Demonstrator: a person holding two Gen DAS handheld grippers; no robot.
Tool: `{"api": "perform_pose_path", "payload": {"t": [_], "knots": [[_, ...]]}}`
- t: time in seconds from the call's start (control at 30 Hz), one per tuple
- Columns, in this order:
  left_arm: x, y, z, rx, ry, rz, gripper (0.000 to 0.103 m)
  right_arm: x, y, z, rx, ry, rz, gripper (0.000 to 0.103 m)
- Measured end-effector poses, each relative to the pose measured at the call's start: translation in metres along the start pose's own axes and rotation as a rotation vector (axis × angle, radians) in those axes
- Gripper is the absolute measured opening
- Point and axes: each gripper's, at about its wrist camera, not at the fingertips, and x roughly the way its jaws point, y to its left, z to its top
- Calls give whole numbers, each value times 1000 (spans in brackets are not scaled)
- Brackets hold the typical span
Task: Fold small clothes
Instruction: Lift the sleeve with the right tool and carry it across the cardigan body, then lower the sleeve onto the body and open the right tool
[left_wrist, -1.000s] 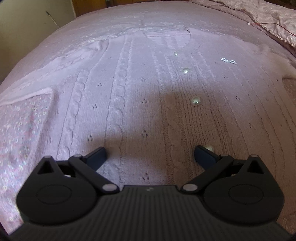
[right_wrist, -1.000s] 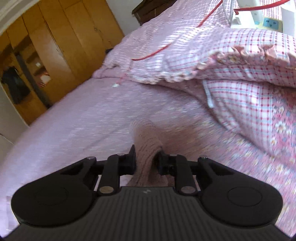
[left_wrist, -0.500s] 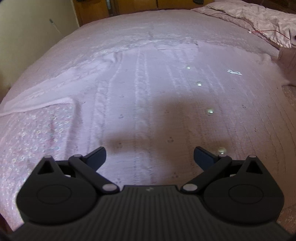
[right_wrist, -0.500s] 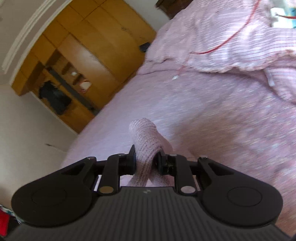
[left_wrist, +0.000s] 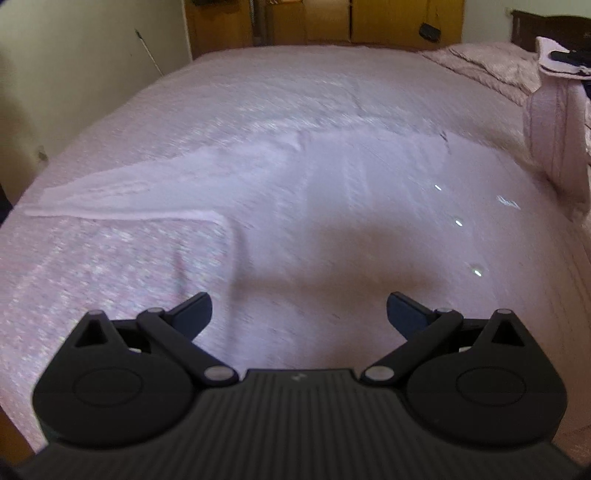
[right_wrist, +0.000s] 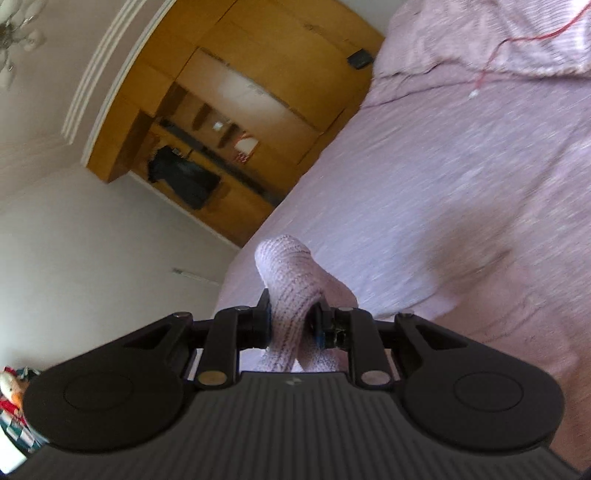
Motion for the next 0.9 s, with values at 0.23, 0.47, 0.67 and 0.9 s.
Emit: {"api": "perform_pose_path", "payload": {"t": [0.23, 0.47, 0.67, 0.9], "knots": [[11, 38, 8, -49, -26, 49, 102, 59, 56, -76, -70, 95, -5, 23], [34, 58, 8, -96, 0, 55, 102, 115, 56, -158, -46, 275, -81, 23], [52, 62, 5, -100, 13, 53, 102, 137, 49, -195, -107, 393, -157, 34], [63, 51, 11, -73, 11, 38, 102, 113, 46, -176, -222, 378, -105, 70]]}}
